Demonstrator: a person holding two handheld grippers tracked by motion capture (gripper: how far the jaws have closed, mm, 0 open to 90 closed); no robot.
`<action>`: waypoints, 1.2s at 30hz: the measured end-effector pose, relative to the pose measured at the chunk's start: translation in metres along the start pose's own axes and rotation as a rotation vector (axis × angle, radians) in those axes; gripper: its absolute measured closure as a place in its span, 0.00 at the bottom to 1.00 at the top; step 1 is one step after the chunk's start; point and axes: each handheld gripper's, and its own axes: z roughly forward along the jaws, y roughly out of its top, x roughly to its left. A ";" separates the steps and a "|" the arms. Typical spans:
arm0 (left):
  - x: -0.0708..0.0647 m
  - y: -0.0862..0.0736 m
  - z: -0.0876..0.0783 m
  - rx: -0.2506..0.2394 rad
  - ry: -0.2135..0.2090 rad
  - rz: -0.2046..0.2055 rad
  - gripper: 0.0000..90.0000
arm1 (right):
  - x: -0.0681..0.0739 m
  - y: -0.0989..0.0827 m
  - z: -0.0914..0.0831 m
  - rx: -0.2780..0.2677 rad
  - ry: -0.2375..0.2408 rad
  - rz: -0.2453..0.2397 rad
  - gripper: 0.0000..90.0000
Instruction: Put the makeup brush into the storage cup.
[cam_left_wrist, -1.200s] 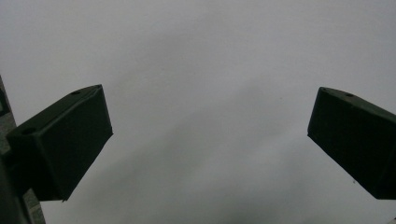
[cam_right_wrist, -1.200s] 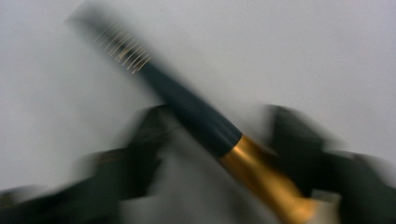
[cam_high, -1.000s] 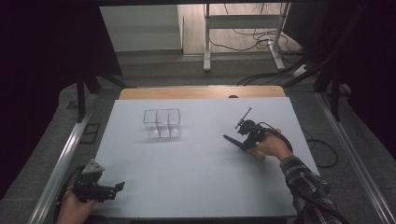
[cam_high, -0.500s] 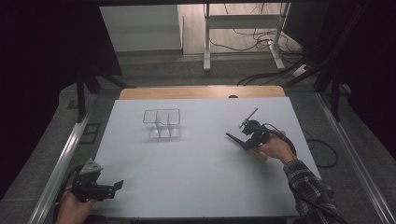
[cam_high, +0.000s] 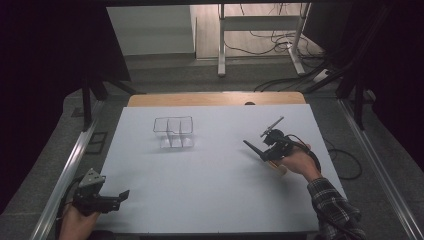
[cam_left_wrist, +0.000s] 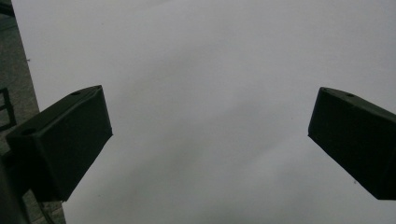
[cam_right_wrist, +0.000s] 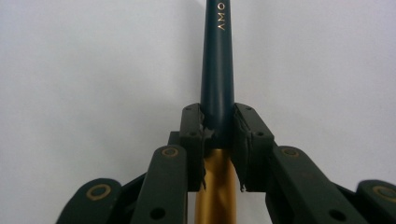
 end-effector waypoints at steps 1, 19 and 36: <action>0.000 0.000 0.000 -0.001 -0.004 -0.001 0.00 | 0.000 -0.001 -0.001 -0.009 0.001 0.004 0.82; -0.003 0.002 0.002 0.017 -0.038 -0.008 0.00 | 0.000 -0.019 -0.014 -0.099 0.004 0.048 0.82; -0.009 0.008 0.000 -0.007 -0.051 0.013 0.03 | 0.006 -0.028 -0.028 -0.135 0.000 0.046 0.82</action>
